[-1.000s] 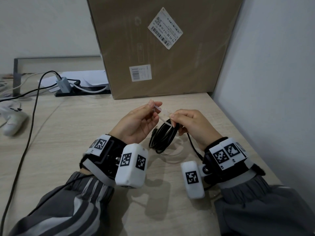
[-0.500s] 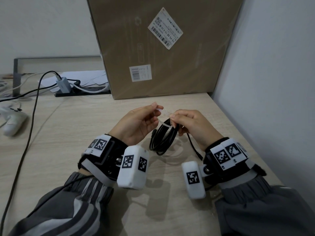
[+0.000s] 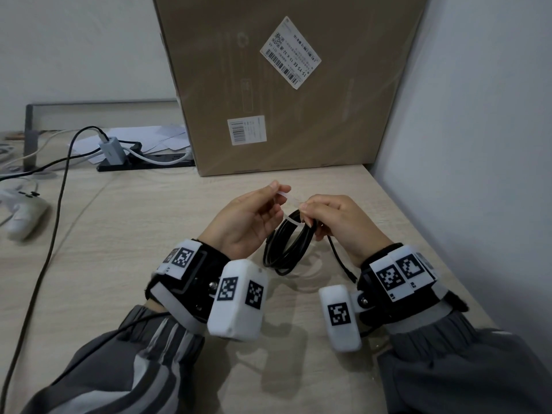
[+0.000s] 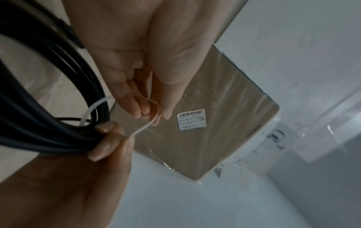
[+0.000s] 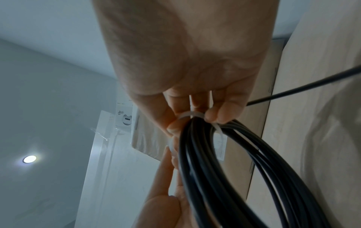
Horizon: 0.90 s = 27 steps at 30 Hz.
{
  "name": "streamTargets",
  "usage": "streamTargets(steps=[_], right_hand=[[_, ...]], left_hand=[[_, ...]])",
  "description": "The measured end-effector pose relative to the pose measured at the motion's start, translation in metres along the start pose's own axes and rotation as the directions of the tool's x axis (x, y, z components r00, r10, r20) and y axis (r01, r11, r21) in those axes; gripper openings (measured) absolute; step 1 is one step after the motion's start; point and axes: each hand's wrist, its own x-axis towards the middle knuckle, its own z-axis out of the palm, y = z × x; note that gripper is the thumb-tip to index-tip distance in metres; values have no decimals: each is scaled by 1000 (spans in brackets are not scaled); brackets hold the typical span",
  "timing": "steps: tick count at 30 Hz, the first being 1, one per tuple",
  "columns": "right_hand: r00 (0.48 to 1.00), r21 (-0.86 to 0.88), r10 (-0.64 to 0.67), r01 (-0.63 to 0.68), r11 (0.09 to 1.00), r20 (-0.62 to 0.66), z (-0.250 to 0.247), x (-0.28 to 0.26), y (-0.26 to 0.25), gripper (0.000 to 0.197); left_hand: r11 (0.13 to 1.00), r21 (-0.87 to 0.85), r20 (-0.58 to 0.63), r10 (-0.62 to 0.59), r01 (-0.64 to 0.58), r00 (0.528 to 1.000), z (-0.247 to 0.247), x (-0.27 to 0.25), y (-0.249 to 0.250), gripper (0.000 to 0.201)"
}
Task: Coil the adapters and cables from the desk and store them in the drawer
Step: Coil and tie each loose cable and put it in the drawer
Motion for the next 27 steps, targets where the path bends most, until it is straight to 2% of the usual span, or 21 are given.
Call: streamTargets(steps=[3,10,16,22,27], right_hand=[[1000,-2,-3,3,1000,3,-1,0,0,41],[1000,5,15,-15,1000,8,0,1,2,32],[1000,-29,4,-4,1000,-2,-2,2,7,43],[1000,-37,5,-5,999,0,-1,3,6,33],[999,-47,25,-26,999,-34,0,3,7,34]], left_hand=[[997,82,-10,4,-3,1000,0,0,-3,22],[998,67,50,14,-18,999,1,-3,-2,21],[992,113,65,52,-59,997,1,-3,-3,21],[983,175,58,51,-61,997,-1,-1,-6,22],[994,81,88,66,-73,994,1,-2,-4,23]])
